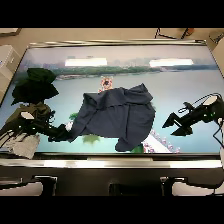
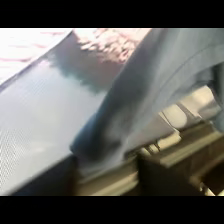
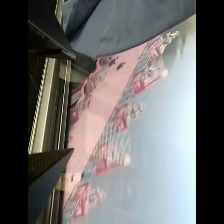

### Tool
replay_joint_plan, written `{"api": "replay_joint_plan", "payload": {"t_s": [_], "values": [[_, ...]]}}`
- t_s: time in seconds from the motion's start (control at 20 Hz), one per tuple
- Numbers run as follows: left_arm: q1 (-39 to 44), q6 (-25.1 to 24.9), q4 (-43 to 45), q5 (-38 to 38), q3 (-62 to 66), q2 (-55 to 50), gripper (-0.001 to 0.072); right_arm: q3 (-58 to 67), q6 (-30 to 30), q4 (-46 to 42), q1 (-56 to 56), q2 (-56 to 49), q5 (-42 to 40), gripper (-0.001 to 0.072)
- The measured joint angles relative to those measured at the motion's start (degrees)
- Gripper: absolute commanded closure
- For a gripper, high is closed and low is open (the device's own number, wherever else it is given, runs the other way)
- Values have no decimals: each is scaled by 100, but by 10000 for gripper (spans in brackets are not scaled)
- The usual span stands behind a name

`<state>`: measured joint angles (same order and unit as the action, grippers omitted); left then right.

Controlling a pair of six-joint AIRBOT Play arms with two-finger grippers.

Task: Fold the clothes and pants, and hang the long-sleeved shirts on hangers.

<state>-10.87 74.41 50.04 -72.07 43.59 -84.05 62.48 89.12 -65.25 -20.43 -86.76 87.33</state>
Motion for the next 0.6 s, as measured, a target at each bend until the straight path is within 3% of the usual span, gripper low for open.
{"api": "replay_joint_plan", "payload": {"t_s": [0.45,0.55,0.6], "values": [[341,-7,-107,352,-59,310,686,-717,0,439,1128,-35,-1073,70],[352,-7,-111,365,-59,466,686,-778,-2,713,1394,-44,-1357,152],[356,-7,-116,367,-59,538,686,-800,0,774,1521,-48,-1486,295]]}}
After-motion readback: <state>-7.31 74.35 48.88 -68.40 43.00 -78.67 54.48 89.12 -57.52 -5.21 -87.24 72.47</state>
